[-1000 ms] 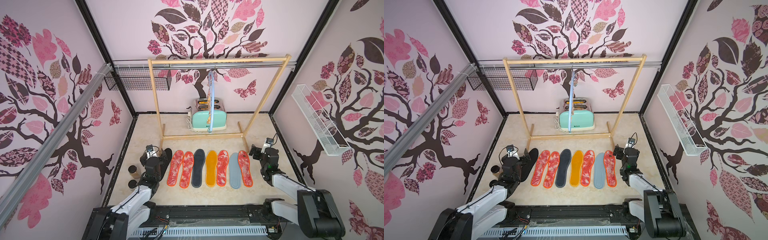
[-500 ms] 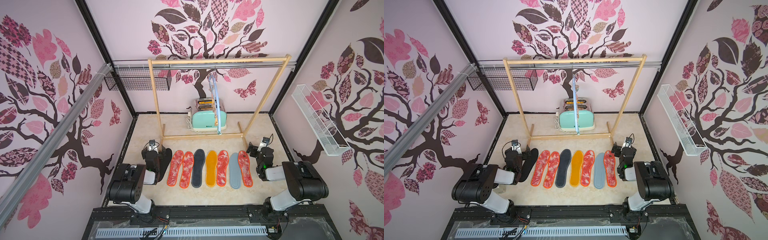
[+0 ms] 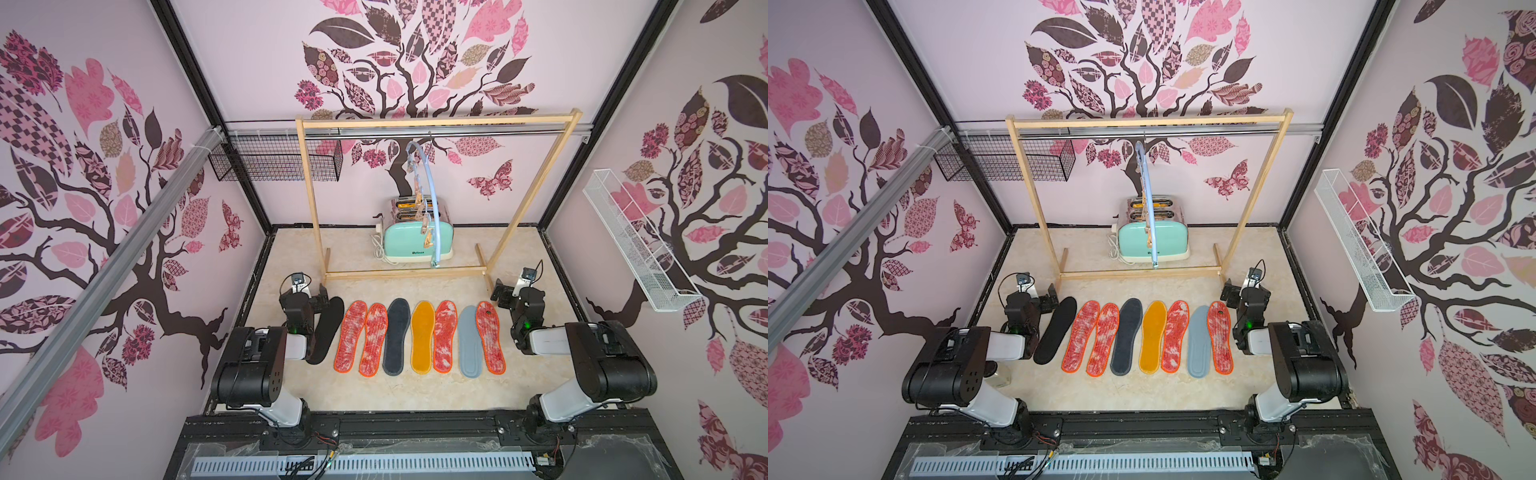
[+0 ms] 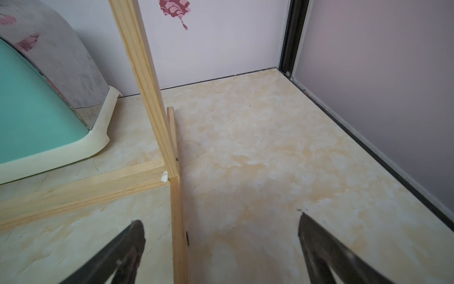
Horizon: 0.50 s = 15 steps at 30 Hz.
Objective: Take the shoe insoles off the hanger
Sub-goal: Reset both arms
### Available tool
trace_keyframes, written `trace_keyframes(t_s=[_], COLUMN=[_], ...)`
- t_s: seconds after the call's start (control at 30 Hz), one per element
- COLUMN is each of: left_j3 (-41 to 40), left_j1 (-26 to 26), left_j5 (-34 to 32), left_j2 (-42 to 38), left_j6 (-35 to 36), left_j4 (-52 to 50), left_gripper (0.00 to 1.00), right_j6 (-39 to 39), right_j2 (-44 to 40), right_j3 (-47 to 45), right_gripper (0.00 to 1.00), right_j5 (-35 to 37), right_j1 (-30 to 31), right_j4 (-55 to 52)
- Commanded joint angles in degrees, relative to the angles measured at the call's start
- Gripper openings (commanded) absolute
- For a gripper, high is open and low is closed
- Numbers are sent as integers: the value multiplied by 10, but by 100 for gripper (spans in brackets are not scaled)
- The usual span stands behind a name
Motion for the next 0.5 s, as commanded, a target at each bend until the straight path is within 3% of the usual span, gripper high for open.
trace_keyframes(t_s=[0.0,0.47], left_j3=[3,4], left_j1=[1,1], left_j5=[7,9], left_j2=[-5,-6], left_j6=[-4,-4], left_j4=[-2,-6], left_gripper=[98,98], right_j6=[-4,-4], right_j2=[-4,-4], right_j3=[4,5], right_gripper=[99,99], right_j5=[10,10], right_j1=[2,2], right_j4=[-2,-2])
